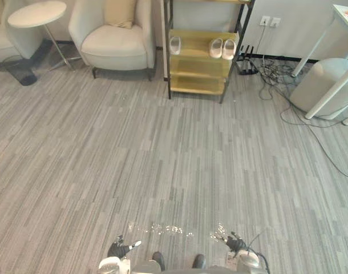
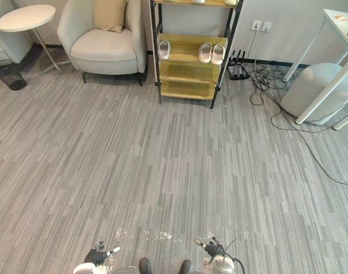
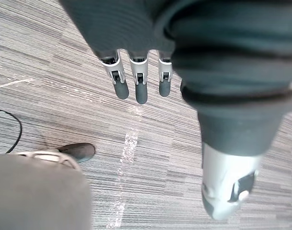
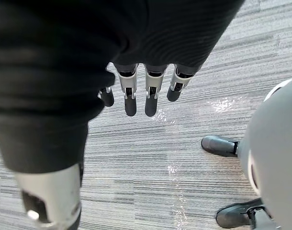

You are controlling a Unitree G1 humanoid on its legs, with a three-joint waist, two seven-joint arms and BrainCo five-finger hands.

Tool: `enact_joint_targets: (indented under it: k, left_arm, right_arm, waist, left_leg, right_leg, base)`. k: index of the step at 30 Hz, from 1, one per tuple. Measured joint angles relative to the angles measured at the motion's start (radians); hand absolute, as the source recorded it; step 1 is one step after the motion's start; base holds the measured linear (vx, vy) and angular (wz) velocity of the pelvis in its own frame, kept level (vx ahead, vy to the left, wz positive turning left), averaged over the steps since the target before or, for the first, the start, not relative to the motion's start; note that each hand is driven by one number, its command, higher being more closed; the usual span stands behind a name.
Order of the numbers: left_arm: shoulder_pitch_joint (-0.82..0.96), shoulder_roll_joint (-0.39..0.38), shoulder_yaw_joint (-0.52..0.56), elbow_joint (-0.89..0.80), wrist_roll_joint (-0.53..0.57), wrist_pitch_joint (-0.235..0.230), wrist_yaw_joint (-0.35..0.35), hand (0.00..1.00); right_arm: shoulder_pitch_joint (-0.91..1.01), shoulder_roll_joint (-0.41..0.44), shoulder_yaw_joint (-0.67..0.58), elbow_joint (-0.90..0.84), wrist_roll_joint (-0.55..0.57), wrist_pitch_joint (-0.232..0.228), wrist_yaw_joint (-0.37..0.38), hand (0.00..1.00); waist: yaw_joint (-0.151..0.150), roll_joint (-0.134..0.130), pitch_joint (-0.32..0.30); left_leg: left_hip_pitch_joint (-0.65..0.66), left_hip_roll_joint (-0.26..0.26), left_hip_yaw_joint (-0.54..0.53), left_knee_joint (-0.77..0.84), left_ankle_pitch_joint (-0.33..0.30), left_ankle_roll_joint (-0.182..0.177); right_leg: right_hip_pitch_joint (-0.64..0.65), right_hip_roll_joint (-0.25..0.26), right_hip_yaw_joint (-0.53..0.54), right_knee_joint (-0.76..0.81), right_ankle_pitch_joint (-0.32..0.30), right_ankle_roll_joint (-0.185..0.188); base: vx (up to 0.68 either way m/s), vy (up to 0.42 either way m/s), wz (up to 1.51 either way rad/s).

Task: Organize the slippers on the shoe rack

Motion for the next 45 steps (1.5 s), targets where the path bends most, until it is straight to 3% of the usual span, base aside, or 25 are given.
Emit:
enact_joint_targets:
  k: [4,5,6,9,11,13,14,15,18,19,21,23,26,27,28,30,31,32,34,35,38,40,43,44,45]
  left_arm:
    - [0.007,-0.016,0.0,-0.022,-0.02,-0.009,0.006,0.0]
    - [0.01,-0.018,0.0,-0.022,-0.024,-0.015,0.009,0.0]
    - [0.01,-0.017,-0.001,-0.021,-0.029,-0.016,0.01,0.0]
    - [0.009,-0.017,0.003,-0.022,-0.086,-0.02,0.021,0.0]
    - [0.007,-0.009,0.002,-0.022,-0.109,-0.02,0.025,0.0]
    - [0.022,-0.014,-0.001,-0.022,-0.109,-0.021,0.033,0.0]
    - [0.04,-0.009,0.004,-0.017,-0.118,-0.018,0.034,0.0]
    - [0.042,-0.002,0.004,-0.017,-0.118,-0.017,0.034,0.0]
    - [0.041,0.026,-0.003,0.006,-0.118,-0.011,0.035,0.0]
    - [0.04,0.03,-0.008,0.007,-0.118,-0.011,0.036,0.0]
    - [0.036,0.039,-0.029,-0.002,-0.125,-0.015,0.039,0.0]
    - [0.031,0.036,-0.029,-0.006,-0.138,-0.022,0.039,0.0]
    - [0.015,0.023,-0.028,-0.007,-0.139,-0.021,0.04,0.0]
    - [0.01,0.016,-0.029,-0.013,-0.138,-0.021,0.04,0.0]
    - [0.013,0.012,-0.028,-0.021,-0.137,-0.023,0.04,0.0]
    - [0.015,0.018,-0.02,-0.017,-0.137,-0.024,0.041,0.0]
    - [0.017,-0.016,-0.013,-0.015,-0.136,-0.022,0.04,0.0]
    - [0.02,-0.022,-0.007,-0.018,-0.136,-0.023,0.04,0.0]
    - [0.003,-0.049,0.011,-0.023,-0.137,-0.024,0.039,0.0]
    - [0.0,-0.051,0.014,-0.026,-0.137,-0.024,0.039,0.0]
    - [-0.002,-0.033,0.014,-0.054,-0.137,-0.033,0.038,0.0]
    - [-0.008,-0.042,0.014,-0.078,-0.139,-0.039,0.038,0.0]
    - [-0.041,-0.06,0.015,-0.102,-0.139,-0.041,0.037,0.0]
    - [-0.05,-0.061,0.023,-0.109,-0.138,-0.041,0.038,0.0]
    - [-0.048,-0.065,0.025,-0.105,-0.139,-0.039,0.039,0.0]
  right_arm:
    - [0.012,-0.021,0.023,-0.019,0.001,-0.004,-0.005,0.0]
    - [0.021,-0.031,0.034,-0.033,0.001,-0.006,-0.006,0.0]
    - [0.026,-0.033,0.037,-0.035,0.001,-0.007,-0.007,0.0]
    - [0.02,-0.042,0.037,-0.03,0.001,-0.007,-0.022,0.0]
    - [0.024,-0.038,0.037,-0.029,0.0,-0.008,-0.027,0.0]
    - [0.039,-0.045,0.039,-0.027,0.0,-0.008,-0.028,0.0]
    - [0.043,-0.04,0.047,-0.028,-0.002,-0.008,-0.027,0.0]
    - [0.045,-0.034,0.049,-0.029,-0.002,-0.009,-0.027,0.0]
    - [0.045,-0.01,0.077,-0.066,-0.041,-0.018,-0.016,0.0]
    - [0.044,-0.01,0.077,-0.071,-0.041,-0.018,-0.014,0.0]
    - [0.037,-0.015,0.091,-0.078,-0.051,-0.026,-0.006,0.0]
    - [0.036,-0.023,0.111,-0.088,-0.078,-0.031,-0.004,0.0]
    - [0.032,-0.041,0.119,-0.11,-0.08,-0.033,-0.002,0.0]
    - [0.025,-0.049,0.123,-0.113,-0.08,-0.033,-0.002,0.0]
    - [0.026,-0.055,0.132,-0.114,-0.08,-0.034,-0.003,0.0]
    - [0.03,-0.054,0.145,-0.114,-0.076,-0.036,-0.003,0.0]
    - [0.009,-0.077,0.155,-0.111,-0.081,-0.034,-0.003,0.0]
    - [0.01,-0.076,0.156,-0.112,-0.081,-0.036,-0.003,0.0]
    - [0.003,-0.092,0.155,-0.109,-0.079,-0.035,-0.002,0.0]
    - [0.004,-0.099,0.156,-0.102,-0.078,-0.033,-0.003,0.0]
    - [0.008,-0.093,0.156,-0.063,-0.075,-0.022,-0.008,0.0]
    - [0.008,-0.085,0.155,-0.051,-0.075,-0.016,-0.01,0.0]
    - [-0.014,-0.064,0.145,-0.027,-0.075,-0.009,-0.017,0.0]
    - [-0.011,-0.041,0.137,-0.027,-0.075,-0.01,-0.025,0.0]
    - [-0.009,-0.039,0.137,-0.028,-0.075,-0.011,-0.026,0.0]
  waist:
    - [0.008,0.051,0.016]
    - [0.009,0.056,0.024]
    - [0.01,0.056,0.022]
    - [0.014,0.042,0.027]
    - [0.025,0.023,0.038]
    - [0.034,0.037,0.03]
    - [0.034,0.018,0.027]
    - [0.035,0.003,0.023]
    - [0.048,-0.052,0.028]
    - [0.045,-0.049,0.035]
    - [0.033,-0.046,0.044]
    - [0.028,-0.043,0.046]
    - [0.025,-0.023,0.057]
    - [0.024,-0.011,0.063]
    - [0.023,-0.009,0.065]
    - [0.019,-0.037,0.065]
    - [0.016,0.017,0.053]
    - [0.013,0.017,0.045]
    - [0.007,0.078,0.053]
    - [0.008,0.084,0.064]
    - [0.013,0.06,0.082]
    - [0.015,0.046,0.079]
    - [0.043,0.029,0.091]
    - [0.054,0.006,0.104]
    - [0.055,0.01,0.101]
  left_leg:
    - [-0.16,0.157,0.058,0.492,-0.007,-0.005]
    - [-0.215,0.188,0.049,0.628,0.05,-0.007]
    - [-0.235,0.186,0.035,0.659,0.062,0.003]
    - [-0.332,0.111,-0.025,0.574,-0.051,-0.004]
    - [-0.365,0.023,-0.083,0.274,-0.008,-0.022]
    - [-0.352,0.007,-0.136,0.132,0.04,-0.034]
    - [-0.352,-0.006,-0.143,0.21,0.062,0.033]
    - [-0.349,-0.013,-0.134,0.224,0.039,0.037]
    - [-0.224,-0.017,-0.06,0.2,-0.03,0.066]
    - [-0.2,-0.017,-0.057,0.196,-0.036,0.071]
    - [-0.041,-0.024,-0.074,0.12,-0.05,0.084]
    - [0.045,-0.023,-0.078,0.046,-0.049,0.084]
    - [0.116,-0.011,-0.082,-0.02,-0.05,0.084]
    - [0.133,-0.003,-0.081,-0.037,-0.05,0.074]
    - [0.162,-0.003,-0.082,-0.057,-0.064,0.032]
    - [0.203,-0.018,-0.099,-0.059,-0.098,-0.022]
    - [0.204,0.026,-0.111,-0.036,-0.097,-0.035]
    - [0.192,0.031,-0.118,-0.012,-0.094,-0.04]
    - [0.001,0.127,-0.159,0.379,-0.042,-0.038]
    - [-0.05,0.175,-0.155,0.537,0.016,-0.02]
    - [-0.146,0.233,-0.087,0.762,-0.012,0.003]
    - [-0.232,0.222,-0.054,0.724,-0.031,-0.001]
    - [-0.337,0.135,-0.008,0.397,-0.044,0.001]
    - [-0.329,0.048,-0.012,0.075,0.073,0.004]
    - [-0.319,0.033,-0.015,-0.05,0.142,0.003]
  right_leg:
    - [0.045,0.033,0.06,0.003,-0.034,-0.011]
    - [0.069,0.025,0.09,0.008,-0.049,-0.018]
    - [0.071,0.021,0.097,0.009,-0.05,-0.019]
    - [0.069,-0.051,0.12,0.036,-0.066,-0.013]
    - [0.082,-0.117,0.126,0.04,-0.097,0.039]
    - [0.088,-0.116,0.138,0.042,-0.126,0.073]
    - [0.105,-0.138,0.158,0.101,-0.18,0.096]
    - [0.09,-0.152,0.16,0.144,-0.195,0.095]
    - [-0.185,-0.232,0.224,0.81,-0.188,0.115]
    - [-0.206,-0.237,0.222,0.883,-0.188,0.114]
    - [-0.279,-0.258,0.091,1.105,-0.219,0.052]
    - [-0.31,-0.251,0.006,1.026,-0.243,0.021]
    - [-0.367,-0.219,-0.051,0.744,-0.24,0.03]
    - [-0.387,-0.194,-0.056,0.588,-0.184,0.031]
    - [-0.395,-0.164,-0.049,0.41,-0.035,0.015]
    - [-0.408,-0.155,-0.012,0.405,0.072,-0.05]
    - [-0.419,-0.131,-0.031,0.461,0.042,-0.049]
    - [-0.417,-0.127,-0.035,0.459,0.017,-0.051]
    - [-0.341,-0.065,-0.07,0.37,-0.024,-0.059]
    - [-0.282,-0.041,-0.077,0.327,-0.029,-0.067]
    - [-0.127,-0.025,-0.083,0.266,-0.08,-0.071]
    - [-0.074,-0.026,-0.093,0.228,-0.081,-0.052]
    - [-0.026,-0.039,-0.095,0.17,-0.077,-0.043]
    - [0.012,-0.068,-0.098,0.141,-0.09,0.0]
    - [0.032,-0.066,-0.098,0.133,-0.102,0.023]
  base:
    - [0.08,-0.006,-0.42]
    - [0.21,0.019,-0.48]
    - [0.2,0.039,-0.35]
    - [0.21,0.119,-0.31]
    - [0.3,0.235,-0.25]
    - [0.3,0.243,-0.33]
    - [0.39,0.292,-0.41]
    - [0.5,0.333,-0.32]
    - [0.48,0.265,-0.49]
    - [0.49,0.186,-0.29]
    - [0.5,0.135,-0.01]
    - [0.55,0.073,0.12]
    - [0.37,-0.032,0.15]
    - [0.58,-0.146,0.29]
    - [0.41,-0.113,0.26]
    - [0.43,-0.174,0.2]
    - [0.44,-0.188,0.11]
    - [0.57,-0.267,0.02]
    - [0.58,-0.297,0.13]
    - [0.37,-0.173,0.06]
    - [0.38,-0.147,0.13]
    - [0.37,-0.098,0.1]
    - [0.43,0.063,-0.05]
    - [0.46,0.181,-0.03]
    - [0.48,0.204,-0.04]
